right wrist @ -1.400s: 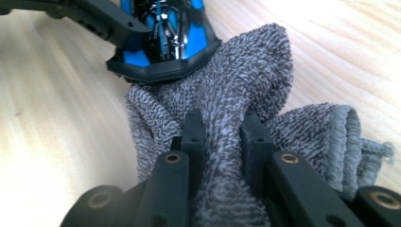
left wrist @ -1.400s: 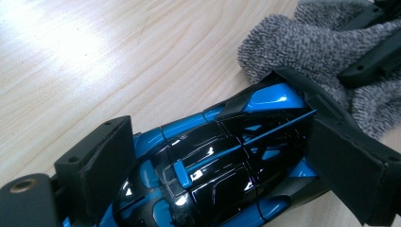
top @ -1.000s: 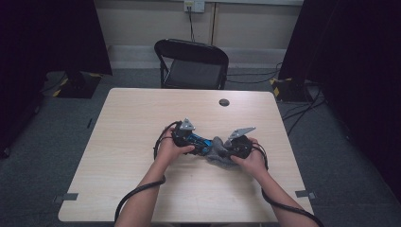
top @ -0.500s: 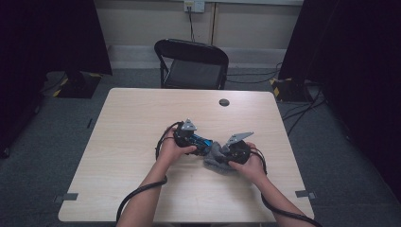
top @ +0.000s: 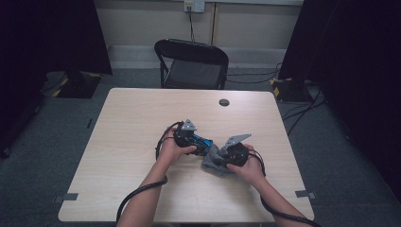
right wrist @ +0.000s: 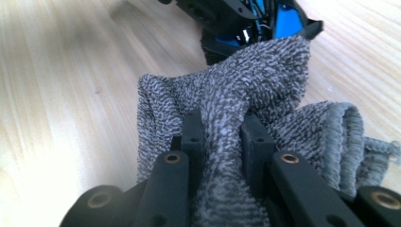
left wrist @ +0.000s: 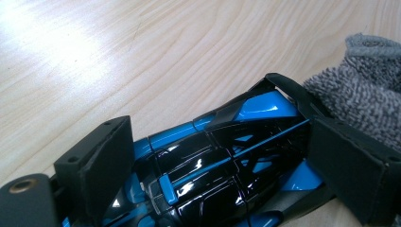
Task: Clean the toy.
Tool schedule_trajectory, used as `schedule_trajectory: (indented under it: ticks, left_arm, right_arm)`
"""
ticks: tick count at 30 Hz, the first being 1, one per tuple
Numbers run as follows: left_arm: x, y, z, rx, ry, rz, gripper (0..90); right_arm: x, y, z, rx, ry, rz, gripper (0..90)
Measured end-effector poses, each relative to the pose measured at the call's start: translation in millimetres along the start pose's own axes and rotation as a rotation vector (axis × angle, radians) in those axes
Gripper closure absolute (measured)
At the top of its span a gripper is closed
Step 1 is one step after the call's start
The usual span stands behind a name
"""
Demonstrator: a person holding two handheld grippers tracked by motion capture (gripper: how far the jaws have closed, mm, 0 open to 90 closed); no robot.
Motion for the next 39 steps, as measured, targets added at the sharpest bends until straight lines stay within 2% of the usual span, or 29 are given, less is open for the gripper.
schedule_trajectory:
  ticks: [6,18,29,34,39]
  left_arm:
    - [0.1,-0.1,0.4,-0.003,0.004,-0.002,8.3]
    - [0.0,-0.2,-0.1,-0.002,-0.003,0.004,8.2]
    - [0.3,-1.1,-0.4,-0.006,-0.009,0.002,8.2]
    - [0.4,-1.2,-0.3,-0.005,-0.01,0.002,8.2]
    - [0.5,-1.4,-0.5,-0.007,-0.015,0.001,8.2]
  right_arm:
    - [1.2,4.7,-0.5,-0.005,0.002,0.019,75.4]
    - [3.2,11.3,-0.3,-0.022,0.007,0.028,75.3]
    - [4.4,25.9,0.4,-0.049,0.009,0.079,74.9]
    - [-1.6,31.3,-0.7,-0.059,-0.003,0.096,74.8]
    - [-17.2,27.2,0.5,-0.056,-0.03,0.085,74.8]
Point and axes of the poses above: each handheld gripper's, and its own axes: x roughly forward along the jaws, z roughly out of its top, y roughly to its left, the point moved 5 cm from there along x, roughly forward along the jaws, and after that the axes turned 6 degrees about x, right-handed, at the moved point
